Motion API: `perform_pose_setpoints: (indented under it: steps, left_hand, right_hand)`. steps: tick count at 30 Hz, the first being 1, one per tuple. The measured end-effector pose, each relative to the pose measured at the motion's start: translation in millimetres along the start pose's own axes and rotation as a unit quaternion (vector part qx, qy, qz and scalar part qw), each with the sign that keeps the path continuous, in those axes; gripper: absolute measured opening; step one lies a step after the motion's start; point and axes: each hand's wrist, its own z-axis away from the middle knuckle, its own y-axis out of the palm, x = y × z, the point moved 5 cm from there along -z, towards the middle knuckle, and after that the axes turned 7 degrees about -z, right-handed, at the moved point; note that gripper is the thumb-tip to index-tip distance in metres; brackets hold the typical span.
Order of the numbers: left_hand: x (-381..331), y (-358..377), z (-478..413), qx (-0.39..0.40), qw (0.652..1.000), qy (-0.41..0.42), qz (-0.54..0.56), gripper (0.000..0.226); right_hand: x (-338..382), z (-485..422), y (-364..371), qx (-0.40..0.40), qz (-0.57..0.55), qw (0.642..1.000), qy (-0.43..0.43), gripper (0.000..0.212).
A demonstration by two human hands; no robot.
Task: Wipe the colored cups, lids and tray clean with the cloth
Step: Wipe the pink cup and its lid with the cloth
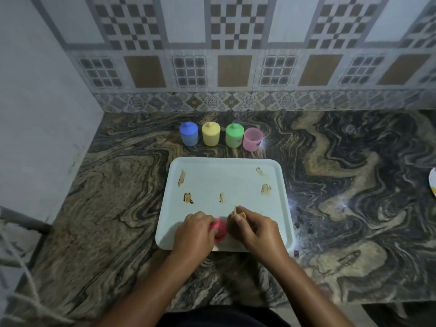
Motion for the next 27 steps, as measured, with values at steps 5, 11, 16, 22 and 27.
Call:
perform_pose_setpoints:
  steps: [5, 11, 16, 22, 27]
  left_hand:
    - [4.3, -5.5, -4.2, -0.035, 0.983, -0.086, 0.160, 0.011]
    - [-15.0, -33.9, -10.6, 0.030, 0.858, -0.171, 0.483, 0.015]
    - [-19.4, -54.0, -11.3, 0.030, 0.756, -0.223, 0.615, 0.021]
    - [-30.4, -64.3, -11.6, 0.139, 0.586, -0.250, 0.758, 0.038]
    - [-35.8, -76.4, -10.3, 0.150, 0.586, -0.221, 0.765, 0.044]
  right_hand:
    - [2.8, 11.6, 3.8, 0.000, -0.058, 0.998, 0.018, 0.030]
    - [17.5, 10.7, 6.1, -0.028, -0.175, 0.984, 0.021, 0.035]
    - [28.8, -2.3, -2.4, -0.054, -0.253, 0.966, 0.019, 0.051]
    - [55.8, -17.1, -32.0, -0.120, -0.254, 0.959, -0.035, 0.054]
    - [76.2, -8.7, -33.5, -0.122, -0.167, 0.960, -0.186, 0.038]
